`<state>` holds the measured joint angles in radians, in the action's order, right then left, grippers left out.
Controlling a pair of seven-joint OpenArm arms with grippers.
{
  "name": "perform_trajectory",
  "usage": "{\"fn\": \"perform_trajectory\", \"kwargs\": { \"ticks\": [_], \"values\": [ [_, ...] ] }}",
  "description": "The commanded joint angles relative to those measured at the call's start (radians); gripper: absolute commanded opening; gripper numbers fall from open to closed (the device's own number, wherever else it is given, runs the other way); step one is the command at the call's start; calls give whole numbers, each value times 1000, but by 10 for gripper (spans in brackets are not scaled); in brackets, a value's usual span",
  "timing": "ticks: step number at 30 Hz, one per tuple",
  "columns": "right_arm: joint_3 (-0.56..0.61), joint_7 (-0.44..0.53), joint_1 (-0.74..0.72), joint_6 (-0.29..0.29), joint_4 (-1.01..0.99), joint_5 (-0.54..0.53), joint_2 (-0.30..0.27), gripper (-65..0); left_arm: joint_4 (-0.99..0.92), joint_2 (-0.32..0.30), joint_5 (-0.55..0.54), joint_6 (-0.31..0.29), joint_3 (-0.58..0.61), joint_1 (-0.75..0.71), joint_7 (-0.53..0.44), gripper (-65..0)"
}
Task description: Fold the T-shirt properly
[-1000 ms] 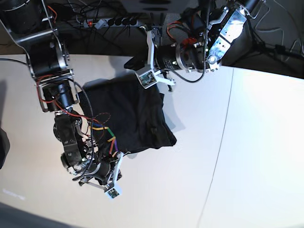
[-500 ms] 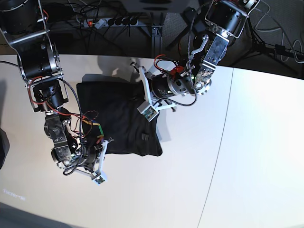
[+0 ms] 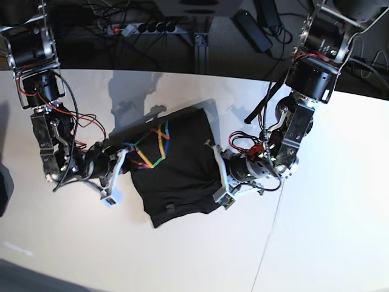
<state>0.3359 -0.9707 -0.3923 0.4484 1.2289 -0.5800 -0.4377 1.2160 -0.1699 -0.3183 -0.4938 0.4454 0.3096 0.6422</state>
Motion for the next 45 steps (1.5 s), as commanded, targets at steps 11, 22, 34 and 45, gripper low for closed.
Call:
{"fn": "perform_trajectory", "kwargs": {
  "ticks": [11, 22, 34, 45],
  "values": [
    [-31, -46, 200, 30, 298, 53, -3, -650, 47, -42, -57, 12, -3, 59, -10, -650],
    [-262, -111, 236, 31, 322, 16, -76, -650, 481, -283, -209, 64, -212, -86, 193, -650],
    [-479, -134, 673, 38, 553, -103, -230, -650, 834, -504, -230, 63, -498, -723, 257, -650],
    [-692, -212, 1131, 38, 631, -170, -233, -650, 838, -526, -227, 52, -642, -1175, 286, -650]
  ]
}}
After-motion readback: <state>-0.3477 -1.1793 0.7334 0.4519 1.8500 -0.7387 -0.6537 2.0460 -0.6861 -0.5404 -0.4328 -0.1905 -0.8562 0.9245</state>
